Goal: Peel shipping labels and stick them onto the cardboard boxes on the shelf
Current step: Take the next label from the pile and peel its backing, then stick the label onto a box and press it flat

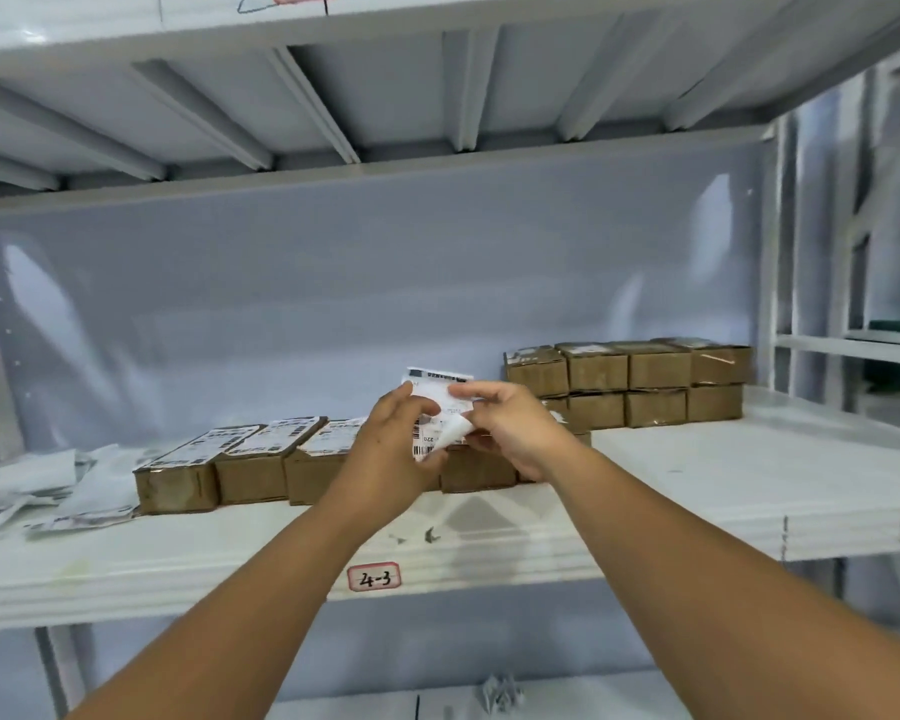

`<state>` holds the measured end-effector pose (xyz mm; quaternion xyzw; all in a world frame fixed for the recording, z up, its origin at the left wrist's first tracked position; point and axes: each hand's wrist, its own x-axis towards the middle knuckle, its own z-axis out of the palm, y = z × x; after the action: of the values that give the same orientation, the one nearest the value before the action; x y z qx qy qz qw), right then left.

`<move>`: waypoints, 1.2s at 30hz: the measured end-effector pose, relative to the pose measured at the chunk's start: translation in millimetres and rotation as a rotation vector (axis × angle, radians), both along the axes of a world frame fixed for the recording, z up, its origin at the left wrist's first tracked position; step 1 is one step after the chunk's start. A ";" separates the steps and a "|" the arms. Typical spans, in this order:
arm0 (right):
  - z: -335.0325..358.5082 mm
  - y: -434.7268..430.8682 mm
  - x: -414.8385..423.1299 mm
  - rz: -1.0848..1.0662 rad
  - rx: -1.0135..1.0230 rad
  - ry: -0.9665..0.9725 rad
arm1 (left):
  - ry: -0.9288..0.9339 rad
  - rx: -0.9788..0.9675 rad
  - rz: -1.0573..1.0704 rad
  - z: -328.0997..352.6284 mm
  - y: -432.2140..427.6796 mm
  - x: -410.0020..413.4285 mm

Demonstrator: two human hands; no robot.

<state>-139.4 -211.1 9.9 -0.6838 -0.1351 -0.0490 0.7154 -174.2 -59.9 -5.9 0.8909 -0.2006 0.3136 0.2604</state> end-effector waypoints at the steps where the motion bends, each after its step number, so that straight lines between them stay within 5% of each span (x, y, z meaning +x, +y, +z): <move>1: -0.8 -9.8 2.0 -0.031 -0.025 0.008 | 0.003 0.005 -0.011 -0.9 -9.9 3.2; 14: 4.0 -94.8 41.2 -0.163 -0.007 -0.040 | 0.042 -0.045 -0.099 -2.5 -100.6 60.8; 24: -21.5 -100.1 74.7 -0.214 0.191 0.034 | -0.233 -0.057 -0.044 -32.8 -113.3 89.6; 36: -27.6 -101.7 74.0 -0.201 0.272 0.038 | -0.267 -0.103 -0.119 -39.5 -109.8 90.2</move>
<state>-65.4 -312.8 -17.7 -0.5916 -0.0443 -0.1252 0.7952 -84.0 -169.8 -45.4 0.8131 -0.2696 0.4233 0.2950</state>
